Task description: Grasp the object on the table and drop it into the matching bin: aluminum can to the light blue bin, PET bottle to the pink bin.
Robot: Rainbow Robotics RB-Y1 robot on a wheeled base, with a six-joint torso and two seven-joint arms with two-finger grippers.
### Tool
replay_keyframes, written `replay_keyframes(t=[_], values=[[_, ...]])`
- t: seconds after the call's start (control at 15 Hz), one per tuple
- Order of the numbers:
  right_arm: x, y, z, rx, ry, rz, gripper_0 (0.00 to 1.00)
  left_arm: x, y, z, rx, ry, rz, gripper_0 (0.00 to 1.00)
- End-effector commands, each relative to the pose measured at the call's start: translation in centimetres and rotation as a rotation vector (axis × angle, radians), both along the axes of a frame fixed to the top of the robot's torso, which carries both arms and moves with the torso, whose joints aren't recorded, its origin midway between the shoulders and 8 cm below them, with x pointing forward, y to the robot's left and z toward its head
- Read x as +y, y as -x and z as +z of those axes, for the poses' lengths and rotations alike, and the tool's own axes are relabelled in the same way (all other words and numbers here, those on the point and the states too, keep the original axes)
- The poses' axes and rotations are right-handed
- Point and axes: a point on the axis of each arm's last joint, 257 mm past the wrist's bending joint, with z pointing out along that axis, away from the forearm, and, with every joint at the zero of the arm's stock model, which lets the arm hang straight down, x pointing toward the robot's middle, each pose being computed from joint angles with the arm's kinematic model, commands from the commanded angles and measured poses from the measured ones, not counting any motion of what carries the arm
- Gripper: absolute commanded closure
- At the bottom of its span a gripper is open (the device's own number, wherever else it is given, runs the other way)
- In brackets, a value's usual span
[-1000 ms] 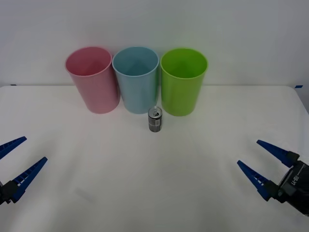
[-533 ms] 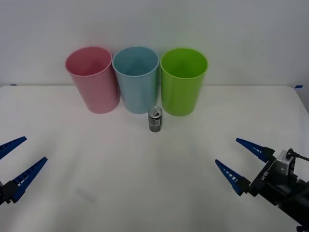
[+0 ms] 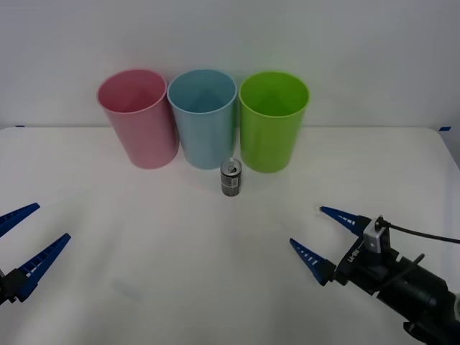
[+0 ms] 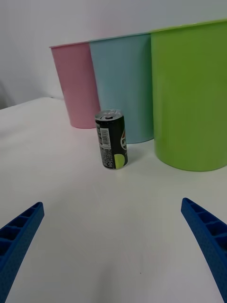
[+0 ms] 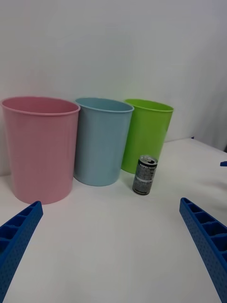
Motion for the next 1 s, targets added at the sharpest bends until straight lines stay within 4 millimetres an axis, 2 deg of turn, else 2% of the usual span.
replay_keyframes(t=[0.07,0.2,0.4,1.0], values=[[1.5,-1.3,-0.5,-0.002,0.02,-0.026,0.0,0.0,0.0,0.0,0.0,0.0,0.0,0.0],[2.4,-2.2,-0.6,-0.002,0.029,-0.047,0.0,0.0,0.0,0.0,0.0,0.0,0.0,0.0],[3.8,-3.6,-1.9,0.021,0.026,-0.036,0.0,0.0,0.0,0.0,0.0,0.0,0.0,0.0],[7.9,-7.8,-2.4,0.03,0.01,-0.042,0.0,0.0,0.0,0.0,0.0,0.0,0.0,0.0]])
